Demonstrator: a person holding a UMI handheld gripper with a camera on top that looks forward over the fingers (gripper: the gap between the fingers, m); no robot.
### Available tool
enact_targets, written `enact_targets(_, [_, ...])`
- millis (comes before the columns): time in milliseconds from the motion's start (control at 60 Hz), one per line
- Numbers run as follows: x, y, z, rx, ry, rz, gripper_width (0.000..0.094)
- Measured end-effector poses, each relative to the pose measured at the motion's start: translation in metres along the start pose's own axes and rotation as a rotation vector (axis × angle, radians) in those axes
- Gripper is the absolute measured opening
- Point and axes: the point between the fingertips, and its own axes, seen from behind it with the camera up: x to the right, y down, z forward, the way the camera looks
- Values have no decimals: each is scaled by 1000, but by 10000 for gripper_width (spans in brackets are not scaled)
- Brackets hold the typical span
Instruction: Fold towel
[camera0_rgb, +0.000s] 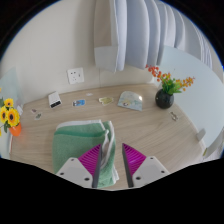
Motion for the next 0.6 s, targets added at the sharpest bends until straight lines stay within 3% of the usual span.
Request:
enact_targets(133, [-2, -26, -42, 61, 4, -88, 854])
enact_targets(417, [4, -24, -233, 52, -44, -153, 849])
enact_targets(600, [6, -15, -307, 75, -40, -125, 851])
